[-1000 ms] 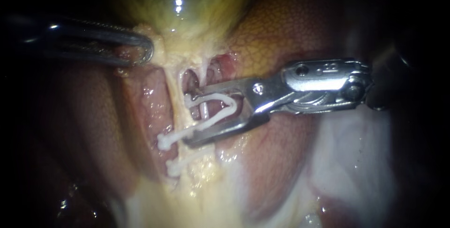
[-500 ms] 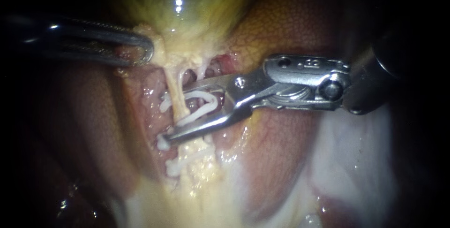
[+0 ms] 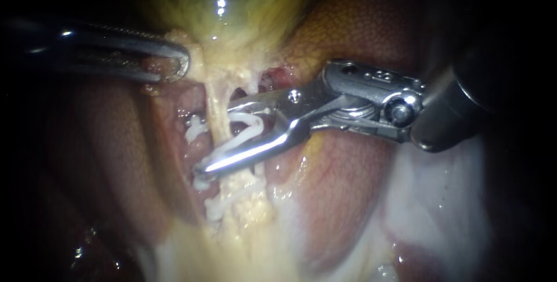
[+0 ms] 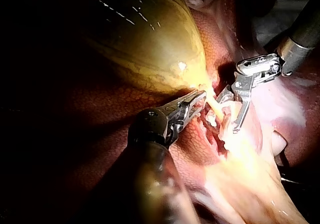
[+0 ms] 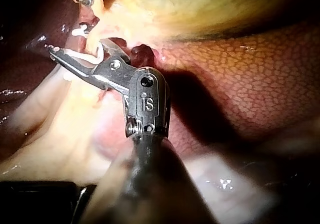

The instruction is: Clipping third clip left tube

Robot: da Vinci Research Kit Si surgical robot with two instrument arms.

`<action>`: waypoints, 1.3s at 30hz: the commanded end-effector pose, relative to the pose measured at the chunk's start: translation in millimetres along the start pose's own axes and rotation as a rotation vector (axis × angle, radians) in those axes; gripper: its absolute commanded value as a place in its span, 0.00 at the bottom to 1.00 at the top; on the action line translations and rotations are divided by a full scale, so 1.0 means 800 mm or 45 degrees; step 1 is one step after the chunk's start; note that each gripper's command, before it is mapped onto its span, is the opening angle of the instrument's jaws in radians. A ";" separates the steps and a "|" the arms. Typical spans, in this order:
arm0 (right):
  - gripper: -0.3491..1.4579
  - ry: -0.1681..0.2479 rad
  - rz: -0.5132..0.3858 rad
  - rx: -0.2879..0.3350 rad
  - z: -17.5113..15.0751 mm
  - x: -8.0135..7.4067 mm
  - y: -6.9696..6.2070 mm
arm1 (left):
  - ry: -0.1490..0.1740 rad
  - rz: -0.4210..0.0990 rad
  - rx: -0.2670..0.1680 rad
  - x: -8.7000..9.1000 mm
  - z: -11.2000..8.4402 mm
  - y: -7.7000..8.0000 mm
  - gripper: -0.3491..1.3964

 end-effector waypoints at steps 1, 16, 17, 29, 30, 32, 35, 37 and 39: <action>0.40 -0.001 0.007 0.016 0.0001 -0.0001 0.0001 | 0.000 0.000 0.000 0.0000 0.0000 0.0000 0.00; 0.35 0.093 0.020 0.123 -0.0003 0.0024 0.0008 | 0.000 0.001 0.000 0.0001 0.0001 0.0001 0.00; 0.34 0.096 0.029 0.113 -0.0003 0.0026 0.0008 | 0.000 0.001 0.000 0.0001 0.0001 0.0001 0.00; 0.05 0.091 0.144 0.065 -0.0007 0.0027 0.0011 | 0.000 0.001 0.000 0.0001 0.0000 0.0001 0.00; 0.00 0.090 0.144 0.066 -0.0007 0.0027 0.0011 | 0.000 0.001 0.000 0.0001 0.0000 0.0001 0.00; 0.00 0.089 0.152 0.064 -0.0007 0.0026 0.0011 | 0.000 0.001 0.000 0.0002 0.0000 0.0001 0.00; 0.00 0.088 0.182 0.054 -0.0006 0.0027 0.0011 | 0.000 0.001 0.000 0.0002 0.0000 0.0001 0.00; 0.00 0.077 0.182 0.072 -0.0004 0.0027 0.0009 | 0.000 0.001 0.000 0.0001 0.0000 0.0001 0.00; 0.00 0.070 0.182 0.084 -0.0002 0.0027 0.0007 | 0.000 0.001 0.000 0.0001 0.0000 0.0001 0.00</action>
